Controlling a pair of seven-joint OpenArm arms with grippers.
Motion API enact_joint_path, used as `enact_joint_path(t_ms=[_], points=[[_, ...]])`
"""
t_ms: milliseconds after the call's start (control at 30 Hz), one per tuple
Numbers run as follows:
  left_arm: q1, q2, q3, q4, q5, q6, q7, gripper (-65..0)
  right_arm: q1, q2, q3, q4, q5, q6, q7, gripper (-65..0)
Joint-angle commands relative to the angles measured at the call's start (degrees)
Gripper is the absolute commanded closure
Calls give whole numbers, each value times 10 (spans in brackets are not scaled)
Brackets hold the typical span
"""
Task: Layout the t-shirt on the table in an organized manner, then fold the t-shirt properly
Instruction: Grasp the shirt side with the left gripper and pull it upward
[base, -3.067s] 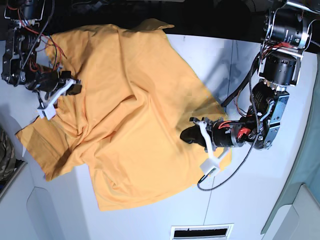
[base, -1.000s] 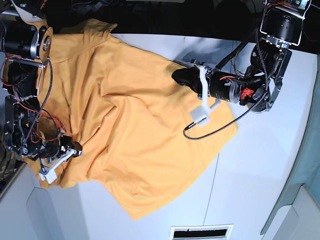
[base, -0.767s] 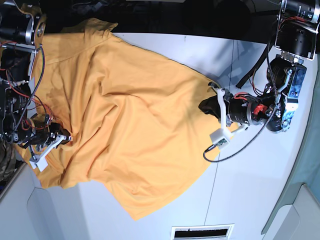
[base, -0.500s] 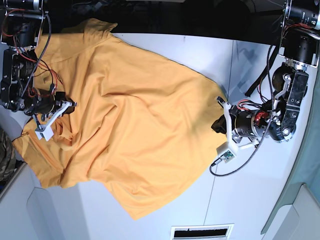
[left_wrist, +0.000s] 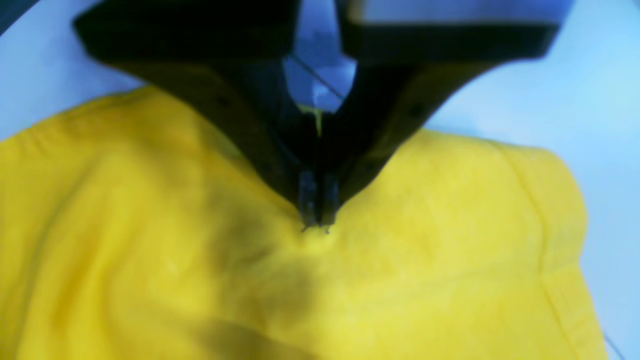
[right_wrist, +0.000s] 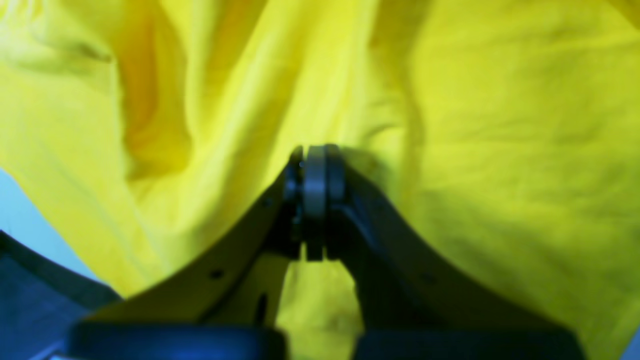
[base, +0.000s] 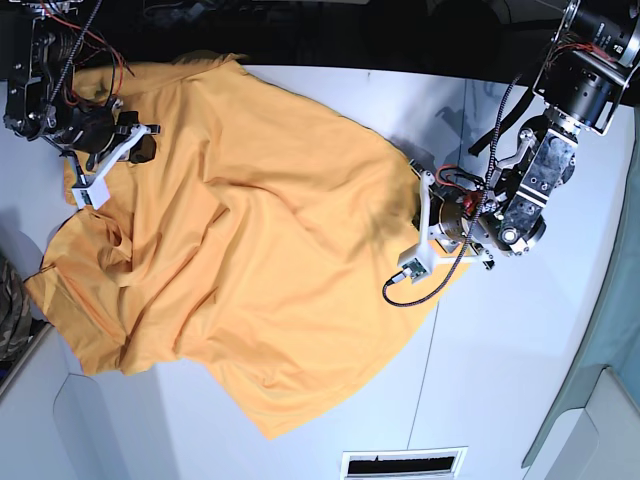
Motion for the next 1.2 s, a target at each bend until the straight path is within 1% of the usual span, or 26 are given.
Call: enact_joint_path(t_ms=[0,100,200,300,433,467,567,667,800,933,1067,1133,1167], points=[[-1,-2,9,2,-2,-3,24,0,5,8,3,2,-26,-4,-3,0],[9,-2,33,4,-11,-3,49,0,12,8,3,-5,-58,-20,12,0],[34,-3,49,12,-11,-3,50,0,33,9,3,-33,-79,-24,14,0],[69,-3,53,30,-11,-3,50,0,67,13,3,-77,-79,-23,17,0],[122,-3,53,74,-10,-3,53,0,128,19,2,-150,-79,-23,36,0],[136,-3,53,89,-11,-5,55,0,145,19,2,-167,-80,-23,38,0],[176,-1,53,135,-11,-28,54,0,196,19,2,-216,-79,-23,40,0],[201,-1,53,165,-12,-31,54,0,243,19,2,-253,-79,-23,44,0],[214,-1,53,176,-39,-31,54,0,301,18,1,-289,-79,-23,59,0],[218,2,53,176,-66,-46,50,0,346,14,1,-320,-79,-23,63,0],[198,0,52,177,-80,-45,49,0,355,14,1,-326,-71,-23,42,0],[185,-3,52,188,-99,-45,50,0,355,16,1,-325,-54,-21,20,0],[179,-5,51,199,-106,-45,51,0,355,17,1,-323,-41,-15,8,0]])
